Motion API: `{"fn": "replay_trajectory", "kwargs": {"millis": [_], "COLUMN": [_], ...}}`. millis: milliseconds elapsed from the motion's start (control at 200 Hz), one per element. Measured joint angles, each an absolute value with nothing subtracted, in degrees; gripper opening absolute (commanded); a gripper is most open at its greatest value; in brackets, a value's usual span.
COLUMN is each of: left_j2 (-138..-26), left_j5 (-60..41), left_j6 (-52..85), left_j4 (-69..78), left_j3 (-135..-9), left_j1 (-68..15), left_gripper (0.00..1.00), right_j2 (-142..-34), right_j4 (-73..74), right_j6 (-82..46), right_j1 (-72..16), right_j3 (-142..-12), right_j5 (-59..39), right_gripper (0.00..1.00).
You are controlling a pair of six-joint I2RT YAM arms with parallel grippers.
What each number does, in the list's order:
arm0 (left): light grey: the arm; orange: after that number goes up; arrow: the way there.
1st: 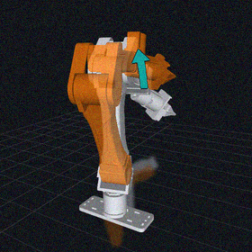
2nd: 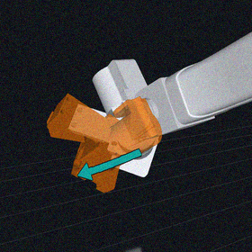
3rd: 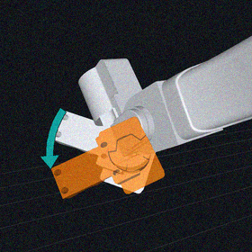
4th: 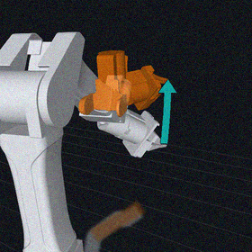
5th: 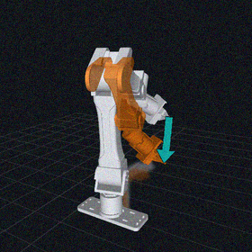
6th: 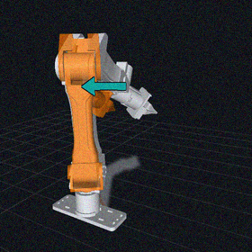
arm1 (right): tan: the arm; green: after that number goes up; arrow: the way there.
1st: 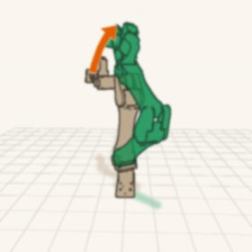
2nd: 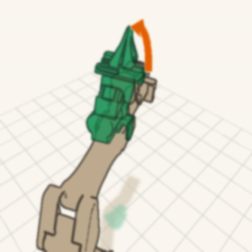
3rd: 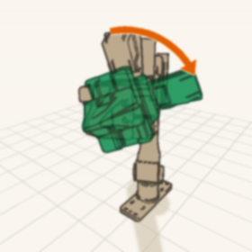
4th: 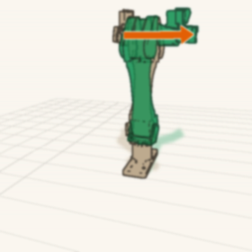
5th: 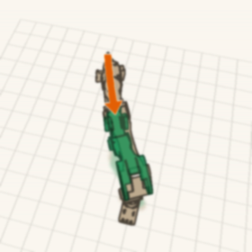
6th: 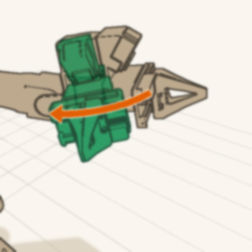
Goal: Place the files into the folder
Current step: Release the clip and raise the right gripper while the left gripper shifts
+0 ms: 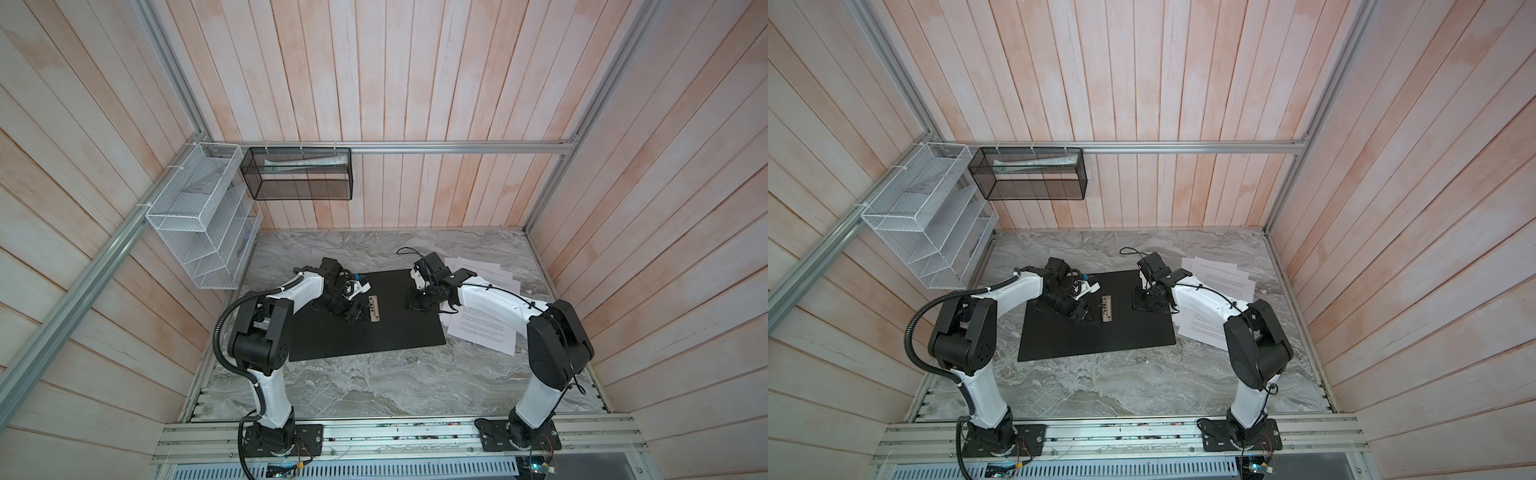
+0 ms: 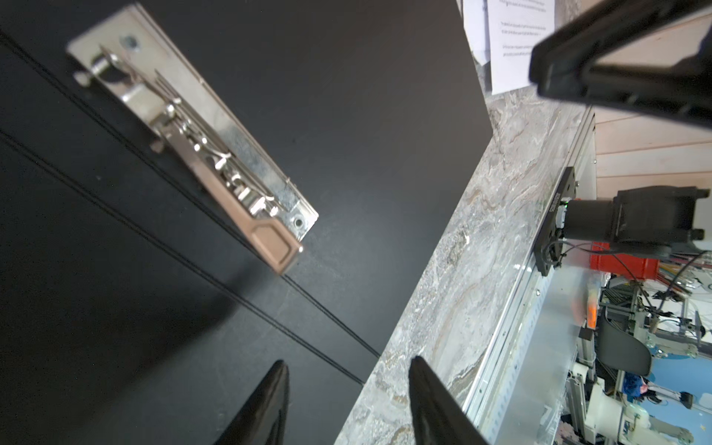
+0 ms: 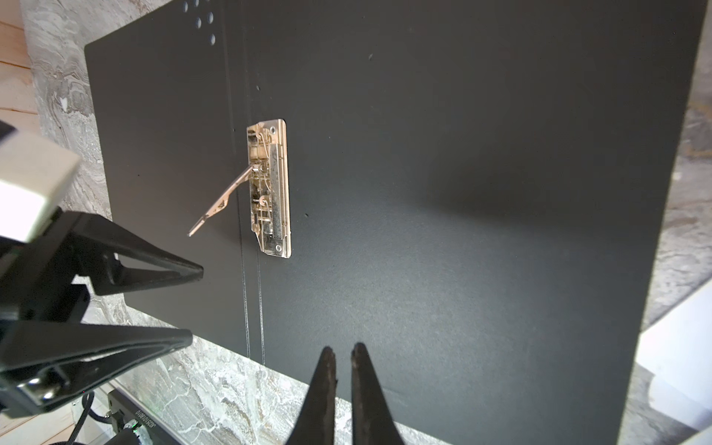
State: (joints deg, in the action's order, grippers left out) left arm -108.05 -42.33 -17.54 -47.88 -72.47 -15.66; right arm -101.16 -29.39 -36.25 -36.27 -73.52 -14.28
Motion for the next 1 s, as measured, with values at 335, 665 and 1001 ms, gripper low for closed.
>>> {"fn": "replay_trajectory", "kwargs": {"millis": [335, 665, 1001], "left_j2": [-108.4, -108.4, -93.6], "left_j5": [-37.1, -38.5, -31.3], "left_j6": [-13.8, -9.5, -4.9], "left_j4": [-40.8, -37.6, -33.8], "left_j3": [-74.0, -76.3, -72.3], "left_j1": [-17.1, -17.1, -15.4], "left_gripper": [0.54, 0.54, 0.50], "right_j2": [-95.5, -94.4, -104.3], "right_j4": [-28.4, -26.2, -20.3], "right_j6": [-37.1, -37.8, -36.8], "right_j1": [-36.3, -36.3, -39.4], "right_j3": [-70.8, -69.3, -73.0], "right_j5": [-14.5, -16.2, -25.3], "right_gripper": [0.10, 0.08, 0.01]}}
